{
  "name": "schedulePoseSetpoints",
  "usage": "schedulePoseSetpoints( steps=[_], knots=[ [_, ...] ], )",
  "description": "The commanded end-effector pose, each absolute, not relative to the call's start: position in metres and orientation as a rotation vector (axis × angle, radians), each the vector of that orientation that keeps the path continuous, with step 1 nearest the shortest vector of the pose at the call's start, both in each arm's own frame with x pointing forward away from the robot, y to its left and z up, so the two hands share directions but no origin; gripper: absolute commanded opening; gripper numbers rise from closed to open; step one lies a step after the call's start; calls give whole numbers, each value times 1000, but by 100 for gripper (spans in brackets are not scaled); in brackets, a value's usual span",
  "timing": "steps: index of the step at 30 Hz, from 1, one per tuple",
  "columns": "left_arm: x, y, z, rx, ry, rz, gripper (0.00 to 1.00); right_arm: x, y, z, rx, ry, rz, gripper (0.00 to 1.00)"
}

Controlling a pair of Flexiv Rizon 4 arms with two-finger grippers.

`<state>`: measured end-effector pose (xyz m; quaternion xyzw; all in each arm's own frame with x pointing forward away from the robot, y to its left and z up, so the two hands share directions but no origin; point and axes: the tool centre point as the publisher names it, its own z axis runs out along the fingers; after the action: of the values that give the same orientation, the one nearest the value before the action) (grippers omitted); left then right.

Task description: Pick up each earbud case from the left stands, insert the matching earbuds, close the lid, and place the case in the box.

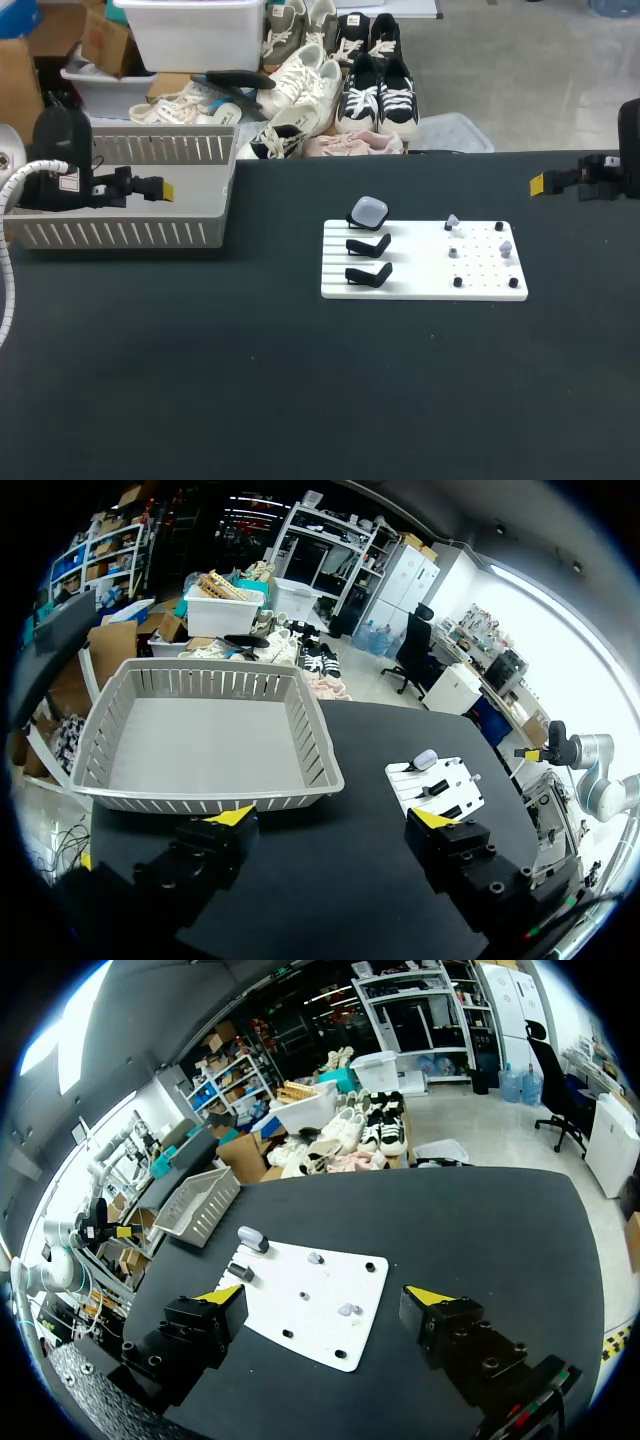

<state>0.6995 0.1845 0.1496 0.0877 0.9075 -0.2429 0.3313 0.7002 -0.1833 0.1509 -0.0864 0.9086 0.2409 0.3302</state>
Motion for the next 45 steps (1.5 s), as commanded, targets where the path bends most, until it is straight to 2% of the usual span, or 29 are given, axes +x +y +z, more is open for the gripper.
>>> schedulePoseSetpoints(
  steps=[1, 31, 45],
  knots=[
    [700, 184, 150, 230, 2377, -633, 100, 700, -184, 150, -229, 2375, 634, 100],
    [700, 184, 150, 230, 2377, -633, 100, 700, -184, 150, -229, 2375, 634, 100],
    [728, 177, 161, 460, 2276, -587, 100, 700, -184, 150, -229, 2375, 634, 100]
  ],
)
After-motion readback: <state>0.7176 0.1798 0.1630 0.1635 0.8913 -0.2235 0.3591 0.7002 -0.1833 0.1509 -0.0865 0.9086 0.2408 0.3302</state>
